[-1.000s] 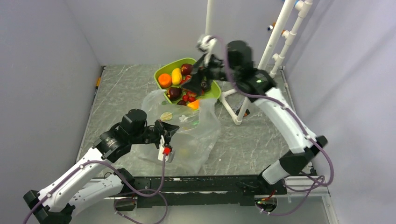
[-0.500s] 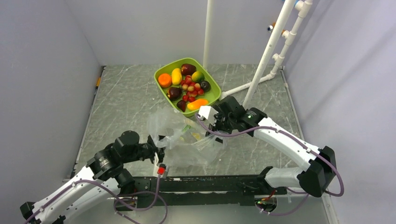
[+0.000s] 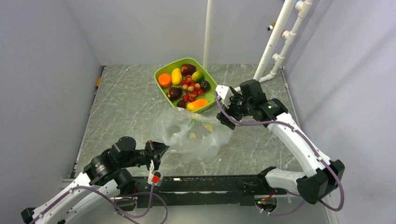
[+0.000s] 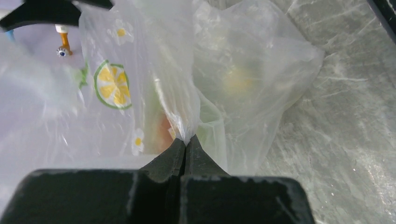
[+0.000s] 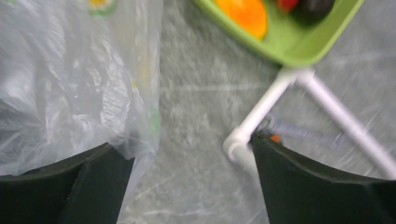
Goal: Place the fake fruits into the plastic bag and tie a complex knot
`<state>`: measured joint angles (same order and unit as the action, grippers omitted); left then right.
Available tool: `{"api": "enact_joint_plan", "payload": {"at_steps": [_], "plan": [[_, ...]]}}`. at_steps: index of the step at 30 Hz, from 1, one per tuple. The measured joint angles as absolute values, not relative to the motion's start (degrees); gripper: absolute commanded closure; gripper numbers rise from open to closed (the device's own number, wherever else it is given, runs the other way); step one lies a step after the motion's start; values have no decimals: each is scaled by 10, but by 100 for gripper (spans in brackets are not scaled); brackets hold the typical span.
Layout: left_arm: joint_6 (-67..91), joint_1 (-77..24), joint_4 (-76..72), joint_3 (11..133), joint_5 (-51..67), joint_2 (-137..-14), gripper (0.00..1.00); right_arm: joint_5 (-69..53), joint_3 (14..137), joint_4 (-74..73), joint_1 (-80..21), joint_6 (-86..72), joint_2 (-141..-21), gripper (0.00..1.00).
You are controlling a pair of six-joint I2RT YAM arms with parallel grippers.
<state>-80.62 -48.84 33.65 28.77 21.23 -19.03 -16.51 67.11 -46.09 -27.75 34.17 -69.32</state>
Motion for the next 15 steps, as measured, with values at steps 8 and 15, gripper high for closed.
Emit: {"api": "enact_joint_plan", "payload": {"at_steps": [8, 15], "plan": [[-799, -488, 321, 330, 265, -240, 100, -301, 719, -353, -314, 352, -664, 0], [-806, -488, 315, 339, 294, -249, 100, -361, 680, -245, -401, 430, -680, 0]]}}
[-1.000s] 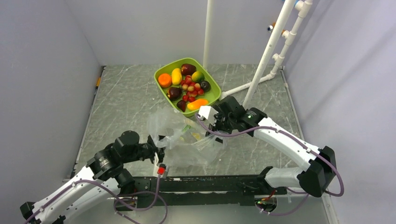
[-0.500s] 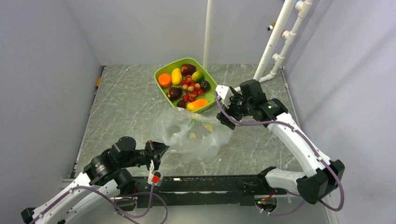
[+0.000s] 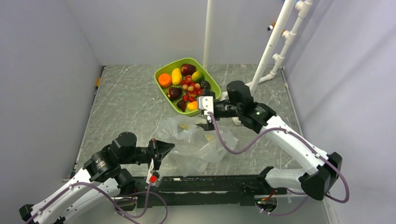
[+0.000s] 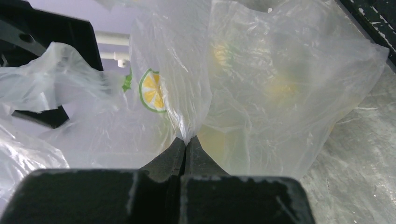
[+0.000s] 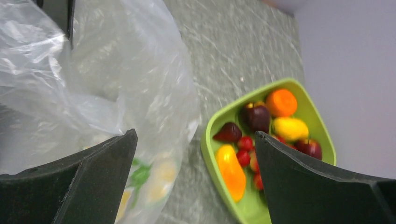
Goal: Place the fake fruits into the plastic bag and tie a complex knot
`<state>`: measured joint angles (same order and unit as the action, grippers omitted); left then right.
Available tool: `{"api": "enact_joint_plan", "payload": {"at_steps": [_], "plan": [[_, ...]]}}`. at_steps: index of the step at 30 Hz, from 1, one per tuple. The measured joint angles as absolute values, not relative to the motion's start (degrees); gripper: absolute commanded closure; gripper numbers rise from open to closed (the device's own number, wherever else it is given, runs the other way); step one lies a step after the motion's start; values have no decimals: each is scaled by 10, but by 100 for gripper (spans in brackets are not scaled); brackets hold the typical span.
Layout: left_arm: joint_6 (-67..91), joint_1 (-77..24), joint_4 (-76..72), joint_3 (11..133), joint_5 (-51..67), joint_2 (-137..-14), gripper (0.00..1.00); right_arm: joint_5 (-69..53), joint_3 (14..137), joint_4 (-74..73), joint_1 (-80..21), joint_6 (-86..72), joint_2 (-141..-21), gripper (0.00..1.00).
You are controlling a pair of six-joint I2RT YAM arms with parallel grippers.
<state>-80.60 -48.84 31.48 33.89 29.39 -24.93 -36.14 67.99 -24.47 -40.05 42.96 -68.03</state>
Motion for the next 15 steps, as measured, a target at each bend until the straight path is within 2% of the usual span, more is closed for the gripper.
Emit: {"api": "enact_joint_plan", "payload": {"at_steps": [7, 15], "plan": [[-820, -488, 316, 339, 309, -253, 100, -434, 678, -192, -419, 508, -744, 0], [-824, -488, 321, 341, 312, -254, 100, -485, 708, -252, -442, 588, -766, 0]]}}
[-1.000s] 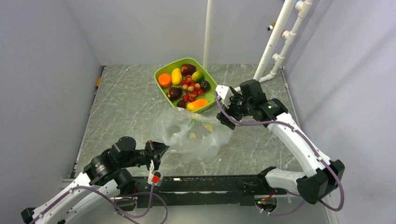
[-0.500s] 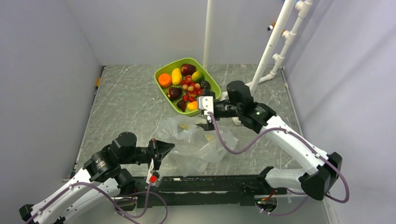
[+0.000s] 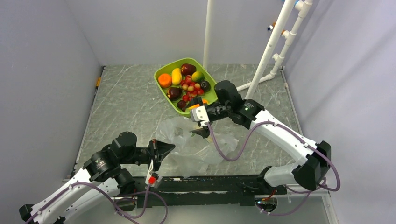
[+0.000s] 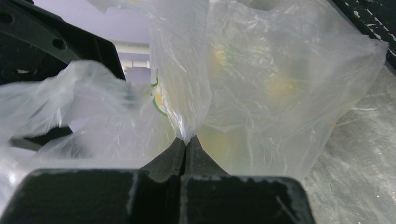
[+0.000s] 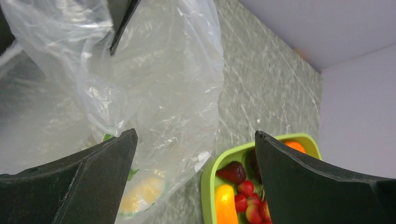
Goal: Place the fake fruits into the plastic bag and tie a complex knot
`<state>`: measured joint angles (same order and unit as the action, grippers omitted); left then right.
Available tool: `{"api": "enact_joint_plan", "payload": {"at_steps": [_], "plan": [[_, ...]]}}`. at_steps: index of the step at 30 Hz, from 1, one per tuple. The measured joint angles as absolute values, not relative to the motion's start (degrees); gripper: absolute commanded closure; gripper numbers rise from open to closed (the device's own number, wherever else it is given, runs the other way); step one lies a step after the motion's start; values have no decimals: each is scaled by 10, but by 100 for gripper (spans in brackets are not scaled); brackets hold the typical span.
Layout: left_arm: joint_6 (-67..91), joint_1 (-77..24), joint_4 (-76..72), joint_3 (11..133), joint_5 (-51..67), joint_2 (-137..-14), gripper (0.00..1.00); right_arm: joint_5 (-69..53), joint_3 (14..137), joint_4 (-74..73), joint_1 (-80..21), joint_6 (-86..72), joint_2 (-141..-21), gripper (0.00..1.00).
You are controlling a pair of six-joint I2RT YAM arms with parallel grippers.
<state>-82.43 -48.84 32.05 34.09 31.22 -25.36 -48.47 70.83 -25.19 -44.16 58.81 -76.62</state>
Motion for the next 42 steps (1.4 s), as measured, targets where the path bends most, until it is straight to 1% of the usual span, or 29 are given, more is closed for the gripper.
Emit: {"api": "enact_joint_plan", "payload": {"at_steps": [3, 6, 10, 13, 17, 23, 27, 32, 36, 42], "plan": [[-825, -488, 324, 344, 312, -251, 100, -478, 713, -300, -426, 601, -750, 0], [-825, -488, 324, 344, 312, -244, 100, -463, 706, -342, -408, 605, -708, 0], [-828, -488, 324, 344, 312, -244, 100, -449, 684, -346, -434, 587, -648, 0], [-829, -488, 324, 344, 312, -246, 100, -442, 684, -330, -463, 566, -650, 0], [-829, -488, 324, 344, 313, -246, 100, -420, 682, -293, -474, 539, -679, 0], [-829, -488, 324, 344, 319, -248, 100, -380, 626, -208, -528, 522, -688, 0], [-833, -488, 324, 344, 323, -255, 100, -378, 623, -185, -540, 524, -696, 0], [-834, -488, 324, 344, 328, -256, 100, -379, 625, -188, -542, 530, -703, 0], [-834, -488, 324, 344, 328, -256, 100, -375, 628, -220, -543, 527, -698, 0], [-834, -488, 324, 344, 328, -253, 100, -358, 597, -246, -549, 511, -611, 0]]}}
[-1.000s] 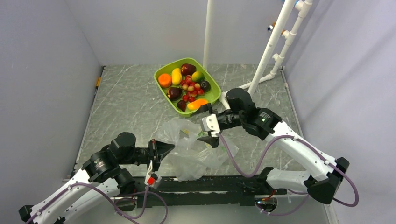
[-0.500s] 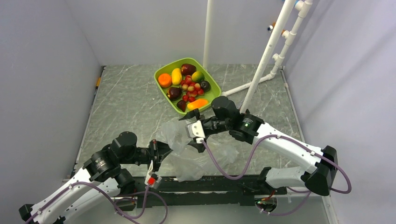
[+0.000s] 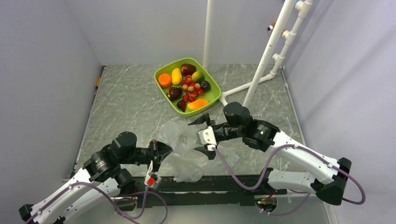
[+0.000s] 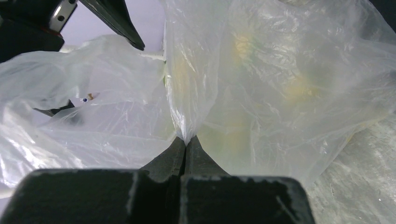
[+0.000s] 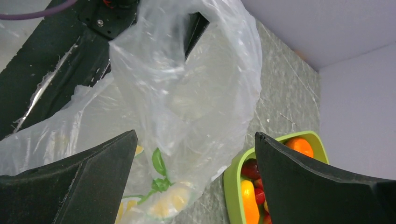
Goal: Place the fake fruits into the plastic bag and tie a complex knot
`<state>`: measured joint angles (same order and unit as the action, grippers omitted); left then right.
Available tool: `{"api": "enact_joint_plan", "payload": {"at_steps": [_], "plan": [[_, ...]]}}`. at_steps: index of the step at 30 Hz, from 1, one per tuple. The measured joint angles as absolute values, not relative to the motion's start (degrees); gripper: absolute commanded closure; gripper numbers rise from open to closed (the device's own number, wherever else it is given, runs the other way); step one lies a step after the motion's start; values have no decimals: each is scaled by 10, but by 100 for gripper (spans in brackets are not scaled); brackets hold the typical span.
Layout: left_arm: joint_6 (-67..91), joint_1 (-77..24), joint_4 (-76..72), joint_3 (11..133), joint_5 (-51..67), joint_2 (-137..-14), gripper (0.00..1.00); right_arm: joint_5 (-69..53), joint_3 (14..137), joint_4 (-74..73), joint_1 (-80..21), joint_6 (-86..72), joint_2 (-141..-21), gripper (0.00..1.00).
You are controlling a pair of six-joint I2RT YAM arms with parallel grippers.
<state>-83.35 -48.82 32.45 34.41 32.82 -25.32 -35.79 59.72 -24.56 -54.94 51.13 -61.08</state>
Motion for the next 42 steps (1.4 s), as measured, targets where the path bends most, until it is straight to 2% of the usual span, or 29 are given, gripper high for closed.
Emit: {"api": "enact_joint_plan", "payload": {"at_steps": [4, 11, 22, 23, 25, 27, 28, 29, 36, 42], "plan": [[-833, -488, 324, 344, 331, -253, 100, -320, 587, -222, -573, 484, -603, 0], [-833, -488, 326, 348, 333, -254, 100, -199, 560, -106, -597, 421, -673, 0], [-847, -487, 343, 348, 348, -253, 100, -156, 527, 107, -622, 400, -698, 0], [-848, -487, 347, 348, 350, -253, 100, -162, 527, 122, -618, 400, -703, 5], [-849, -487, 352, 348, 352, -253, 100, -189, 527, 139, -605, 400, -710, 26], [-849, -487, 353, 348, 352, -253, 100, -223, 532, 131, -592, 404, -714, 64], [-849, -487, 353, 348, 351, -253, 100, -243, 539, 123, -586, 405, -717, 88], [-849, -486, 353, 348, 351, -252, 100, -262, 550, 109, -578, 405, -722, 100], [-843, -449, 352, 347, 337, -229, 100, -338, 628, -52, -502, 358, -717, 100], [-811, -328, 305, 316, 353, -227, 98, -336, 657, -208, -428, 232, -668, 100]]}}
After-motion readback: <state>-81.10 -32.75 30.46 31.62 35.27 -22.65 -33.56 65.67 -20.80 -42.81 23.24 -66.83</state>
